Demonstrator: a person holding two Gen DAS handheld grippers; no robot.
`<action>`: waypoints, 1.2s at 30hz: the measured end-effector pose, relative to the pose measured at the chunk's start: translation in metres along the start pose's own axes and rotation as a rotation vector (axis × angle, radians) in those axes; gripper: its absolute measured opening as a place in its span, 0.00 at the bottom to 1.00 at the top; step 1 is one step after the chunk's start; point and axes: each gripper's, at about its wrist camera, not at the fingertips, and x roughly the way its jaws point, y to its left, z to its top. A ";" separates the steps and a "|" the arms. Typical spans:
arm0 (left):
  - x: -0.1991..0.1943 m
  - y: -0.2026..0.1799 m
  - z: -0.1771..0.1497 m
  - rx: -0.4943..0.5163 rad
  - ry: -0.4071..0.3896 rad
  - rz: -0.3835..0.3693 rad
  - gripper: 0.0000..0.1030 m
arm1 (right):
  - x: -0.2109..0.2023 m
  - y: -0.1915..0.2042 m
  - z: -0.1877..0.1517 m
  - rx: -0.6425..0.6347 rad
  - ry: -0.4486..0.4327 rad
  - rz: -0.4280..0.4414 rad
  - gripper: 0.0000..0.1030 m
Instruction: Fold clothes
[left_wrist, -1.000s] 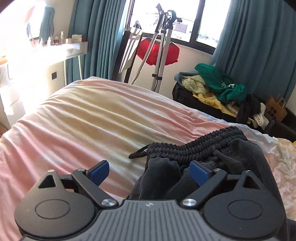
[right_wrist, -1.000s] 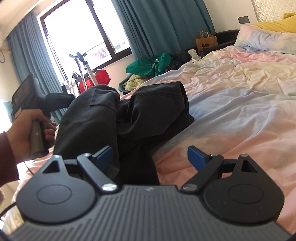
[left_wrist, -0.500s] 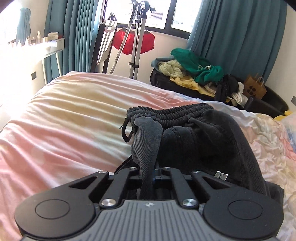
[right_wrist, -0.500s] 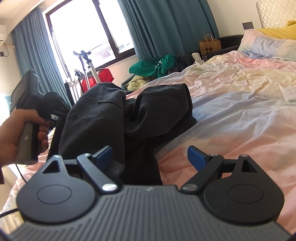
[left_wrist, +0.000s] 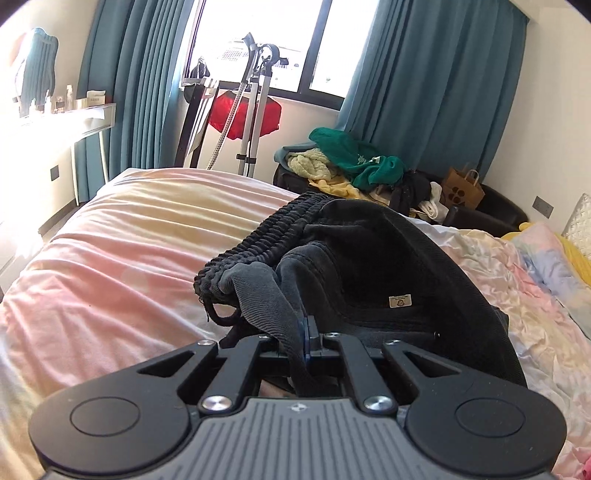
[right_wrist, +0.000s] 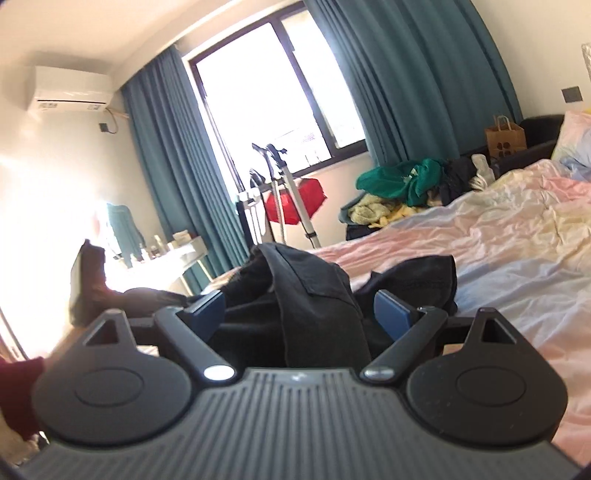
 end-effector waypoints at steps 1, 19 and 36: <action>0.000 0.003 -0.003 -0.012 0.001 0.001 0.05 | -0.011 0.002 0.004 -0.030 -0.020 0.034 0.87; 0.011 0.006 -0.001 -0.005 -0.006 0.042 0.06 | -0.047 -0.085 -0.013 0.198 -0.061 0.125 0.88; -0.037 0.026 -0.036 0.009 -0.053 -0.068 0.04 | 0.071 -0.035 0.033 0.139 0.135 0.054 0.88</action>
